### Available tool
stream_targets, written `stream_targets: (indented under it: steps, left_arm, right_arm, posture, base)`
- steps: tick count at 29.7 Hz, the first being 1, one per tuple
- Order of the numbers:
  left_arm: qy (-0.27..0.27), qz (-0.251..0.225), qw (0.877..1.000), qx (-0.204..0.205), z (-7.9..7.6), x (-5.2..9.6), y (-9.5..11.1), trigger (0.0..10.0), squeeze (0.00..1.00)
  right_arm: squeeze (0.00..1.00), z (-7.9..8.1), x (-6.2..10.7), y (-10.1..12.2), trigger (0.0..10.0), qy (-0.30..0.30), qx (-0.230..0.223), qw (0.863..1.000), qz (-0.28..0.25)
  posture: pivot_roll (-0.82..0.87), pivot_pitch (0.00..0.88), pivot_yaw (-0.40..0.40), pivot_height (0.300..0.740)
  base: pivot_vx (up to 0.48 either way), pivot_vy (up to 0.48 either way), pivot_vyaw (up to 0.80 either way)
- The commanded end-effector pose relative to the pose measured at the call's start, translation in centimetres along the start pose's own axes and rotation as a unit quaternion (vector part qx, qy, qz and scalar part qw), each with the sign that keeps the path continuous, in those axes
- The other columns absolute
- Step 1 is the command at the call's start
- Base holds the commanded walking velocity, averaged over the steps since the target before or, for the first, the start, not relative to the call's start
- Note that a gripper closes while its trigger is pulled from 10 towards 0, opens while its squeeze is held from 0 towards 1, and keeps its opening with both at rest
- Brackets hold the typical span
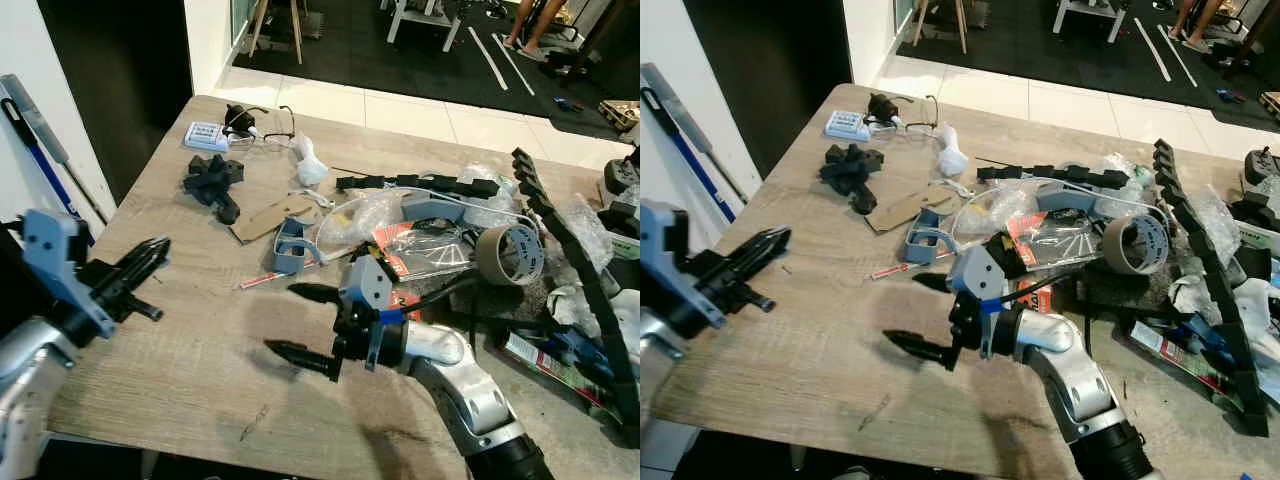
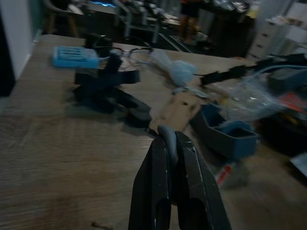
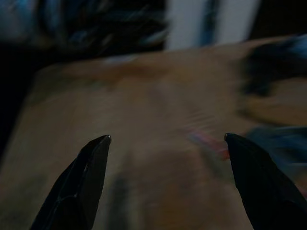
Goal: Picking trash to rubbish bin
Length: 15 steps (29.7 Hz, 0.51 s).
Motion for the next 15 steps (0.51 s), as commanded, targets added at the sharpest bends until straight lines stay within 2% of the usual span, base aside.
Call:
stream_targets:
  steps: [1,2,6,8,9,10,13,14,15]
  left_arm:
    - [0.018,-0.013,1.0,-0.009,-0.6,-0.4,-0.1,0.8,0.03]
    - [0.034,-0.01,0.999,-0.009,-0.8,-0.6,-0.4,10.0,0.0]
    - [0.065,-0.017,0.998,-0.007,-1.0,-0.7,-0.6,10.0,0.0]
    - [0.14,-0.089,0.986,0.016,-0.4,-0.3,0.4,10.0,0.0]
    - [0.14,-0.089,0.986,0.016,-0.4,-0.3,0.4,10.0,0.0]
    - [0.169,-0.101,0.98,0.022,-0.2,-0.2,0.4,10.0,0.0]
    - [0.157,-0.07,0.985,-0.015,-1.7,-0.9,-0.9,10.0,0.0]
    - [0.157,-0.07,0.985,-0.015,-1.7,-0.9,-0.9,10.0,0.0]
    - [0.15,-0.065,0.986,-0.027,-2.1,-1.2,-1.2,10.0,0.0]
  right_arm:
    - [0.0,-1.0,1.0,0.6,10.0,-0.066,0.003,0.998,-0.013]
    - [0.0,-1.3,1.4,0.8,10.0,-0.099,0.006,0.995,-0.017]
    - [0.0,-1.8,2.0,1.1,10.0,-0.146,0.013,0.989,-0.013]
    - [0.0,-2.7,2.3,1.9,10.0,-0.193,0.047,0.98,-0.007]
    - [0.0,-2.7,2.3,1.9,10.0,-0.193,0.047,0.98,-0.007]
    - [0.0,-3.1,2.4,2.3,10.0,-0.209,0.067,0.976,-0.009]
    - [0.0,-3.9,2.2,3.2,10.0,-0.249,0.1,0.963,-0.02]
    - [0.0,-3.9,2.2,3.2,10.0,-0.249,0.1,0.963,-0.02]
    - [0.0,-4.3,2.4,3.3,10.0,-0.271,0.109,0.956,-0.023]
  posture:
    - [-0.02,0.168,-0.097,0.74]
    - [-0.02,0.168,-0.1,0.74]
    - [-0.02,0.164,-0.098,0.74]
    - [-0.04,0.153,-0.093,0.74]
    - [-0.04,0.153,-0.093,0.74]
    - [-0.04,0.15,-0.093,0.74]
    - [-0.02,0.13,-0.097,0.74]
    - [-0.02,0.13,-0.097,0.74]
    - [-0.02,0.13,-0.097,0.74]
  base:
    - [0.0,0.0,0.0]
    - [0.0,0.0,0.0]
    - [0.0,0.0,0.0]
    - [0.0,0.0,0.0]
    - [0.0,0.0,0.0]
    - [0.0,0.0,0.0]
    - [0.0,0.0,0.0]
    - [0.0,0.0,0.0]
    - [0.0,0.0,0.0]
Point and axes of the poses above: a point about 5 cm out from each wrist's last joint towards the gripper, its own x axis pointing back from the gripper into the wrist, its own y axis along the axis of the wrist's last joint, z = x × y, the point moved 2 cm from there along -x, pointing out of the wrist towards the gripper, and after that the axes turned 8 degrees about x, right-handed, at the moved point
